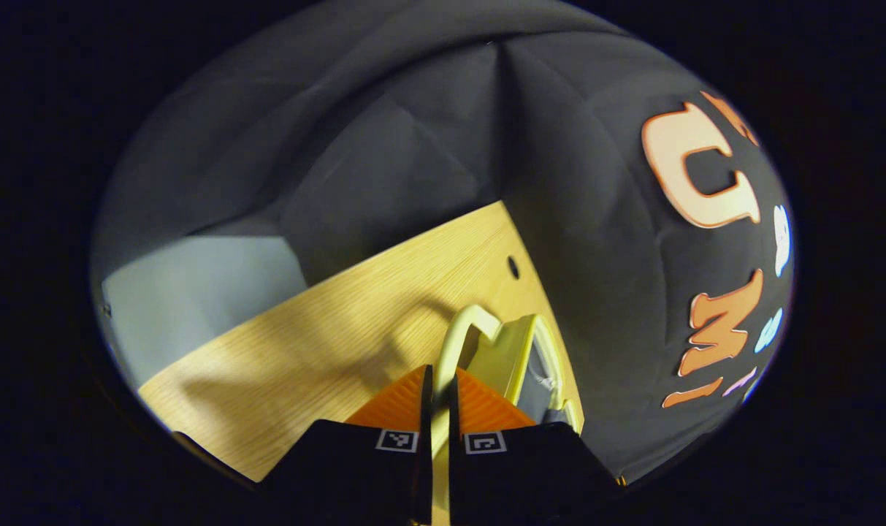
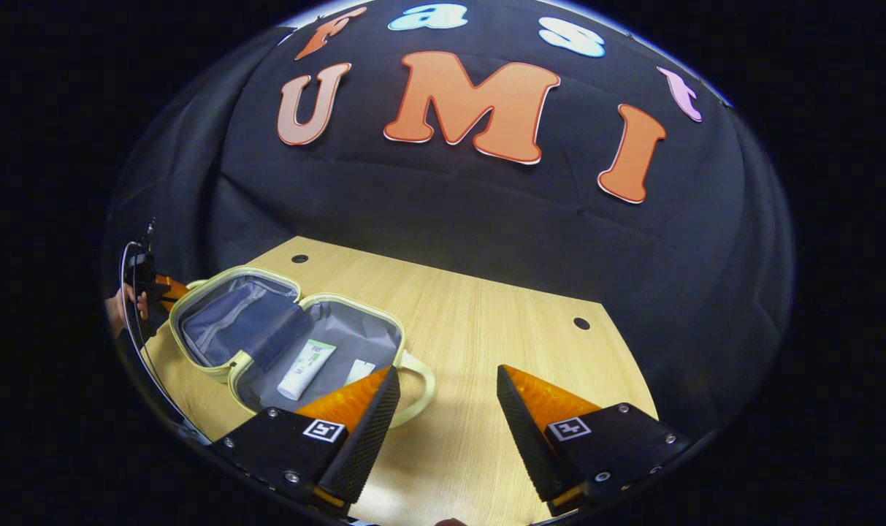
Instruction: First open the suitcase, pack the skin care products into it, and then close the suitcase.
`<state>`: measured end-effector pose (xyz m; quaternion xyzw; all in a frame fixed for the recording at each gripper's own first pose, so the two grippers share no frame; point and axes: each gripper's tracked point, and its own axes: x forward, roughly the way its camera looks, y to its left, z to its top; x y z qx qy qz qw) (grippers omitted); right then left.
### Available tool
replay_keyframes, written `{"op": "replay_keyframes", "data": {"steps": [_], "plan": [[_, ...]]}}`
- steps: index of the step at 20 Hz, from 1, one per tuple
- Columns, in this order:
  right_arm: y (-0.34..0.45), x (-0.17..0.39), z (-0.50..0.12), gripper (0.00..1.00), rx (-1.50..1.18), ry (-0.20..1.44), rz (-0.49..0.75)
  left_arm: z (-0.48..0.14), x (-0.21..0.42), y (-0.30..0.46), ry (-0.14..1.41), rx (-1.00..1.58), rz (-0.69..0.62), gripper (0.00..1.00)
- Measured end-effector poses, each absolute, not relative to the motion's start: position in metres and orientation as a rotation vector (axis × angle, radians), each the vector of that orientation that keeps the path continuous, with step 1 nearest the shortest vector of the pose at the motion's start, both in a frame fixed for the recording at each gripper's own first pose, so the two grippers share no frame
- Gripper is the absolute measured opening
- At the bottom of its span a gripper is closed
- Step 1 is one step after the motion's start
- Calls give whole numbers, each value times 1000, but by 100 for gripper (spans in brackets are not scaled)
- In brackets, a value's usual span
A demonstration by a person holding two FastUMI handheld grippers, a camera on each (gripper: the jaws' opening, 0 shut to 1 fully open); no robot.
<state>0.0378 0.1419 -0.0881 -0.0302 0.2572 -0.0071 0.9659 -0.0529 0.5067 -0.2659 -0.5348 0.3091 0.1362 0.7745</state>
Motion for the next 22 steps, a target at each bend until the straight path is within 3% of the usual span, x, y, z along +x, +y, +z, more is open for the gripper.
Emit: {"op": "replay_keyframes", "data": {"steps": [5,10,22], "plan": [[134,34,-82,87,-49,492,-33,-162,-32,494,504,-1089,115,8],[136,38,-91,87,-7,494,-22,-99,-22,465,467,-1002,59,8],[106,43,-86,87,55,438,7,-1,-23,345,436,-755,-102,8]]}}
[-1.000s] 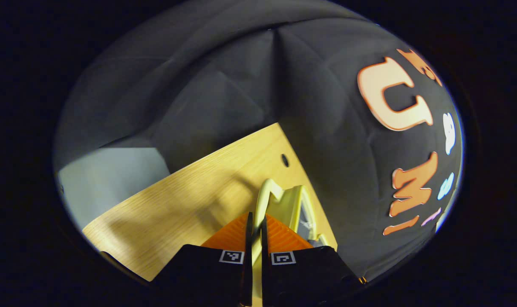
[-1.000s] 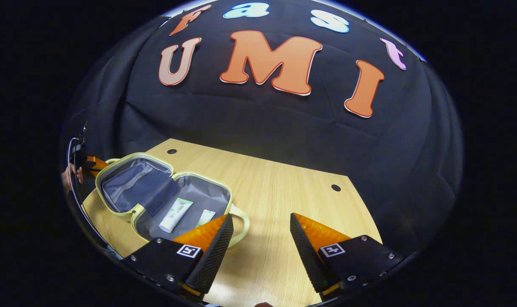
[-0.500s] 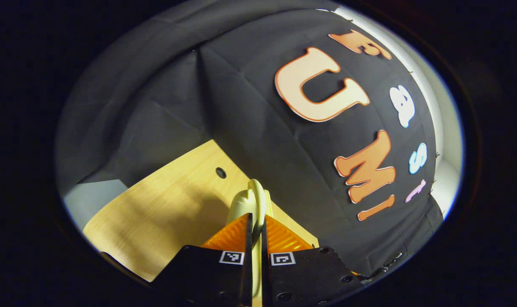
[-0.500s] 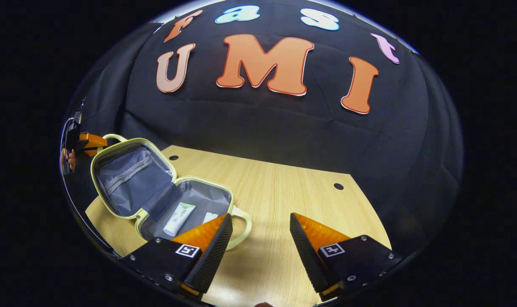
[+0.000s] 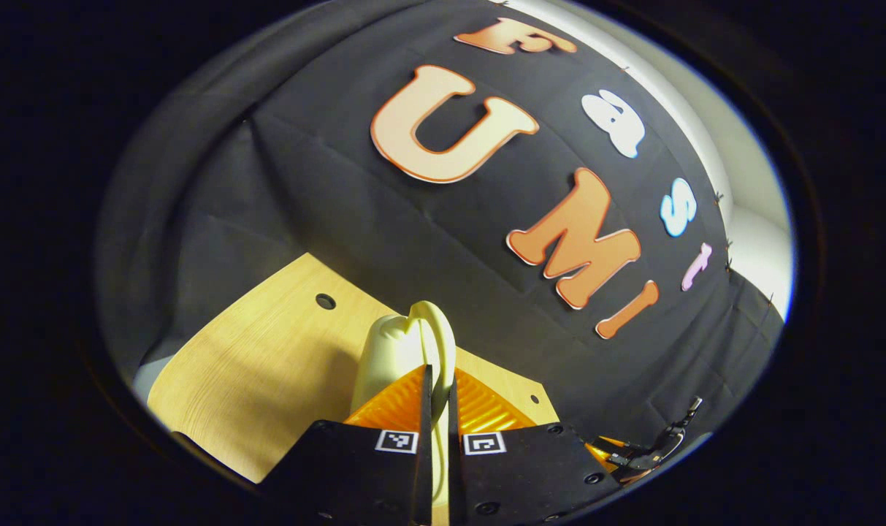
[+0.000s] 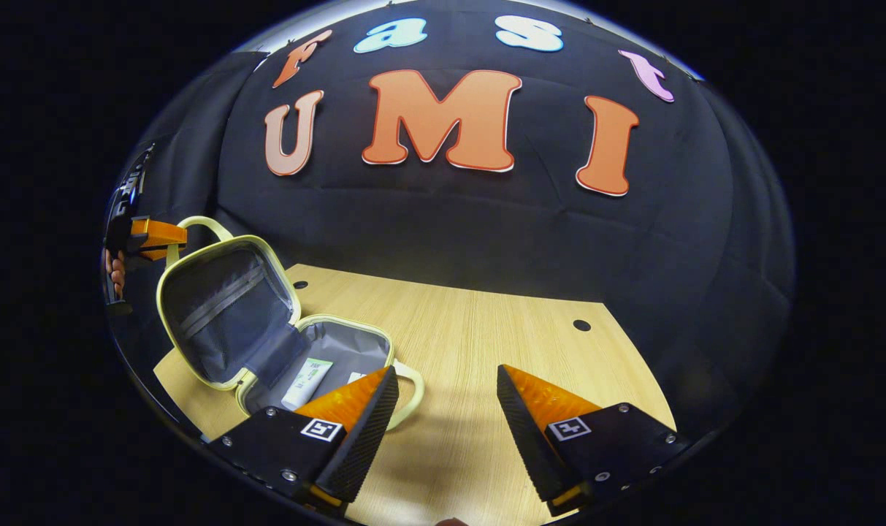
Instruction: First open the suitcase, pack the skin care products into it, and then close the suitcase.
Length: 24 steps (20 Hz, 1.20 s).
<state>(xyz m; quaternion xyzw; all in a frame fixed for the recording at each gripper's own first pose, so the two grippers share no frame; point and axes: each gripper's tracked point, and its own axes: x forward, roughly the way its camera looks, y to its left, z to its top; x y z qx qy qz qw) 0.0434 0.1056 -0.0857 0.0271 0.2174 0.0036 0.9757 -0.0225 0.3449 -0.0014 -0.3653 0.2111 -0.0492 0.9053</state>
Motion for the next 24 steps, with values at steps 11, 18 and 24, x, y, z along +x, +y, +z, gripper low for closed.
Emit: {"op": "replay_keyframes", "data": {"steps": [11,18,24], "plan": [[49,43,-88,87,106,426,11,24,-9,184,523,-572,-278,8],[15,27,-106,87,117,435,-2,-14,-4,86,625,-524,-379,8],[-16,20,-125,87,146,456,-9,-65,-7,25,723,-406,-391,9]]}}
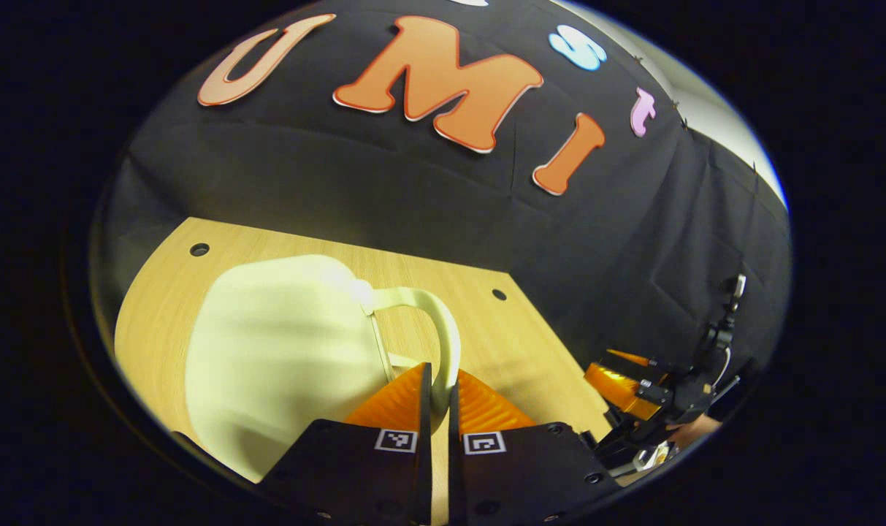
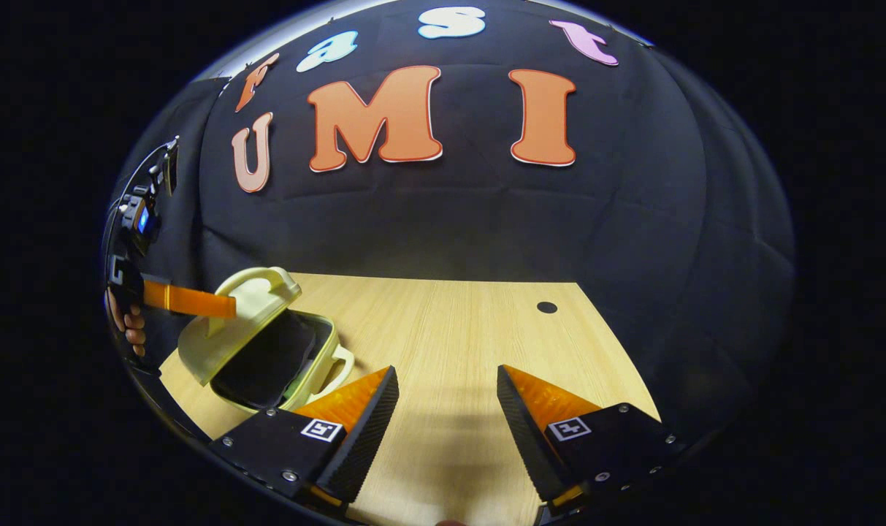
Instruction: First open the suitcase, pack the skin care products into it, and then close the suitcase.
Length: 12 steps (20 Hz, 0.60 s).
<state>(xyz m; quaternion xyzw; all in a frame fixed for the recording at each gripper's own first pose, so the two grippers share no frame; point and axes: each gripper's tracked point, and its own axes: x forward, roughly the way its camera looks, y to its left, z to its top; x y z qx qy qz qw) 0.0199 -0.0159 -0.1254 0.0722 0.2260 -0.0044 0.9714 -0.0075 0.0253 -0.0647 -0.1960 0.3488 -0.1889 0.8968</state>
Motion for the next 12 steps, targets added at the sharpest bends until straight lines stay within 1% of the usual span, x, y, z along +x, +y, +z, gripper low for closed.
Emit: {"op": "replay_keyframes", "data": {"steps": [5,7,10,11,12], "plan": [[-24,23,-124,87,174,437,31,-110,-14,-10,786,-218,-336,9],[-21,28,-121,87,181,423,57,-125,-14,-21,806,-133,-313,16],[-17,30,-116,87,155,398,96,-131,-26,-36,828,-89,-309,17],[-16,31,-113,87,146,386,110,-131,-27,-49,806,-108,-321,36],[-16,30,-110,87,138,372,118,-123,-27,-56,782,-106,-325,39]]}}
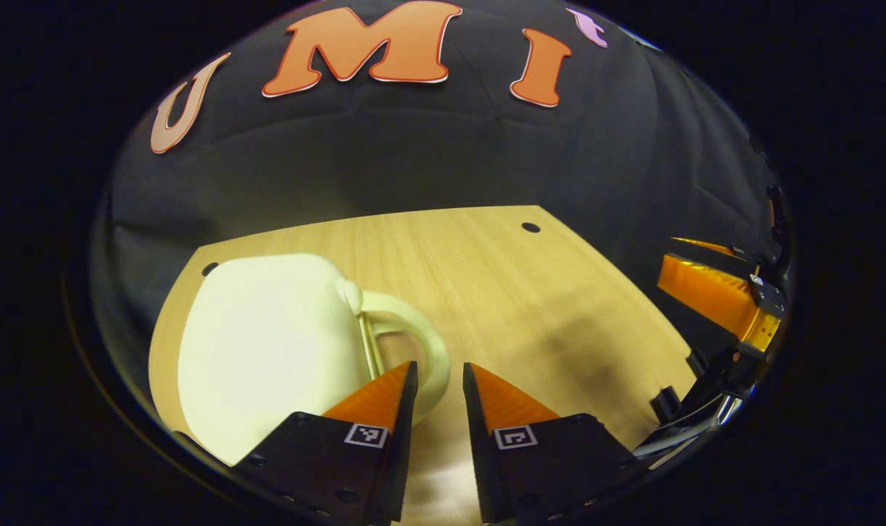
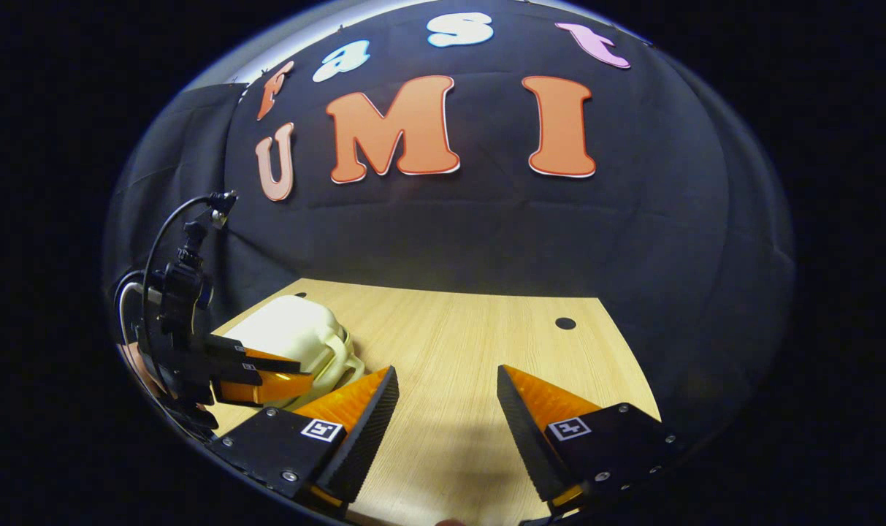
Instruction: First open the suitcase, pack the skin care products into it, and then close the suitcase.
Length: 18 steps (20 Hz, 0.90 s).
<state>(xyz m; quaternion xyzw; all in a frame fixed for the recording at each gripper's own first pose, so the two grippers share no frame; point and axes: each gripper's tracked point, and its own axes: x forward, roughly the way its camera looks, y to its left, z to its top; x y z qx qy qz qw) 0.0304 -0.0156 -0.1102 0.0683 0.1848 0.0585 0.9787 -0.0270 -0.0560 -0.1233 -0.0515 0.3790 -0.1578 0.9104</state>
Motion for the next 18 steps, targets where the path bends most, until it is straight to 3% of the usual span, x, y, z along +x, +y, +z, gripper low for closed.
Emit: {"op": "replay_keyframes", "data": {"steps": [2,4,7,11,18], "plan": [[-16,33,-103,87,133,344,126,-104,-22,-55,712,-56,-293,39],[-19,34,-89,87,124,290,123,-71,-17,-59,622,-50,-259,62],[-24,38,-62,87,104,195,113,-18,-16,-54,482,-65,-179,86],[-16,43,-30,87,73,94,128,37,-21,-39,303,-81,-71,96],[-3,44,-2,87,7,-13,159,59,-18,-30,99,-21,85,96]]}}
